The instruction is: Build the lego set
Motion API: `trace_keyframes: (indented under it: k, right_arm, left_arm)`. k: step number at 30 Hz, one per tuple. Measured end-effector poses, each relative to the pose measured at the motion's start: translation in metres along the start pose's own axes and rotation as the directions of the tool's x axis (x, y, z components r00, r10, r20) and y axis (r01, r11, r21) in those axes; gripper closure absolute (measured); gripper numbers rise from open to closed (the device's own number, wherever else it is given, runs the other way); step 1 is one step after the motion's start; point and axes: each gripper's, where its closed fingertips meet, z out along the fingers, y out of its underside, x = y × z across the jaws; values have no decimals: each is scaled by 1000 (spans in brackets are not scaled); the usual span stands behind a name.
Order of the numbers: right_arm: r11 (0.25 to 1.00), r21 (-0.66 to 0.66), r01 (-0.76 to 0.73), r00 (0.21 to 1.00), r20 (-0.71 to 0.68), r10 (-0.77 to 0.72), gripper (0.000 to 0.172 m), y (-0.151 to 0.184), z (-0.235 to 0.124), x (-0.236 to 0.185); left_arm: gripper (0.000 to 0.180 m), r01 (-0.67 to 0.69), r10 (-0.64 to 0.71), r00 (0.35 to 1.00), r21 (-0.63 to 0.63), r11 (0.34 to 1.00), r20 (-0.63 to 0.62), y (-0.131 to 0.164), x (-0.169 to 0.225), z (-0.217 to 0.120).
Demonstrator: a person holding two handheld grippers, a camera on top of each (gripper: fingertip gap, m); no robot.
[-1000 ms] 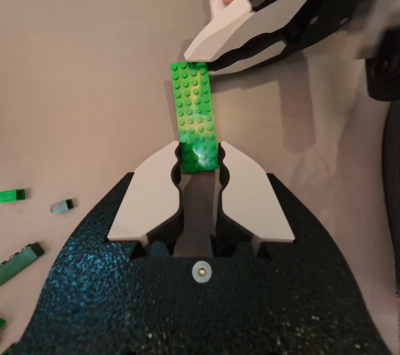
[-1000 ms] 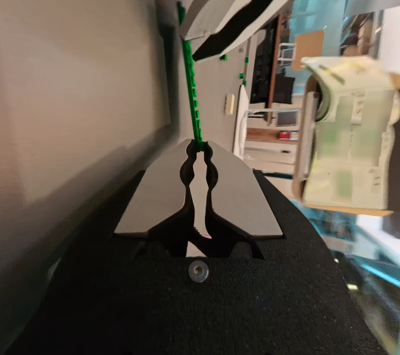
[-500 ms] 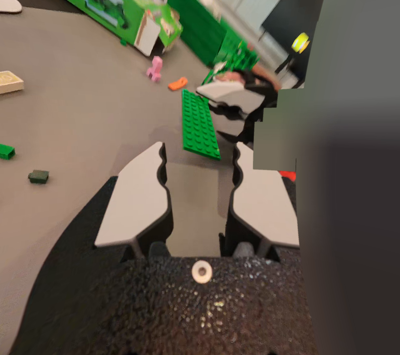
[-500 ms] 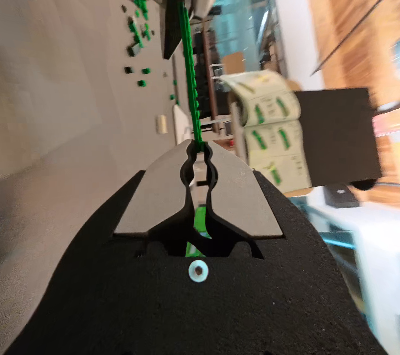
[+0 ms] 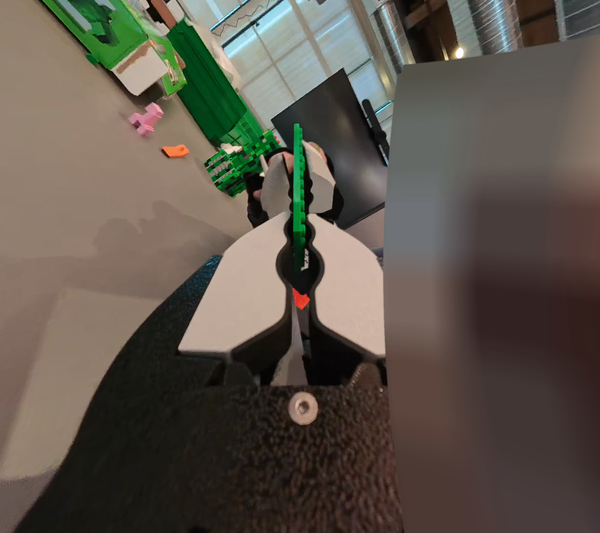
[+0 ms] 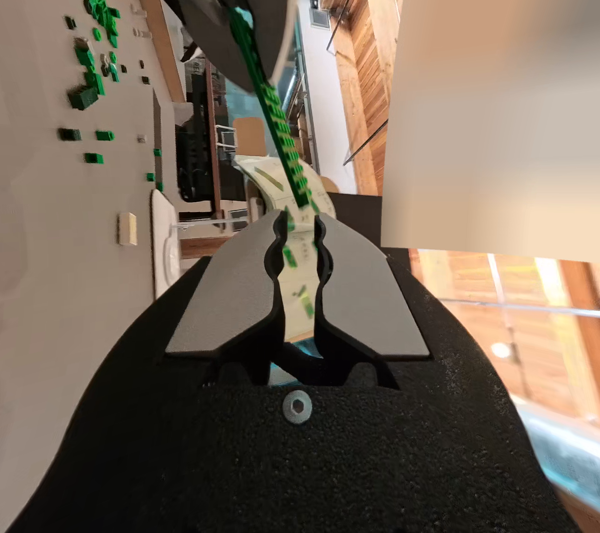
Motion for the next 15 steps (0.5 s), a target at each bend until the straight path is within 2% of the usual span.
trace_keyframes:
  k: [1, 3, 5, 7, 8, 12, 15]
  right_arm:
    - [997, -18, -70, 997, 20, 71, 154, 6, 1, -2]
    - [957, -76, -279, 956, 71, 285, 152, 20, 1, -7]
    - [852, -143, -503, 833, 180, 523, 153, 25, 4, -24]
    - [719, -198, -667, 663, 285, 693, 153, 19, 8, -40]
    - [647, -219, -731, 562, 344, 752, 153, 12, 11, -48]
    - [367, -276, -888, 253, 371, 893, 159, 8, 36, -59]
    - [260, -271, -927, 163, 335, 928, 159, 11, 58, -66]
  left_arm:
    - [177, 1, -1, 1000, 9, 1000, 12, -6, -2, -7]
    - [177, -48, 51, 992, -30, 998, 118, -13, -15, -24]
    - [176, -34, 50, 983, -92, 995, 179, -18, -23, -46]
    - [176, 4, 28, 977, -153, 988, 209, -21, -27, -67]
    - [176, 27, 20, 972, -196, 980, 234, -20, -31, -78]
    - [176, 160, -76, 962, -314, 936, 263, -25, -42, -113]
    - [176, 168, -75, 957, -324, 931, 280, -38, -44, -128]
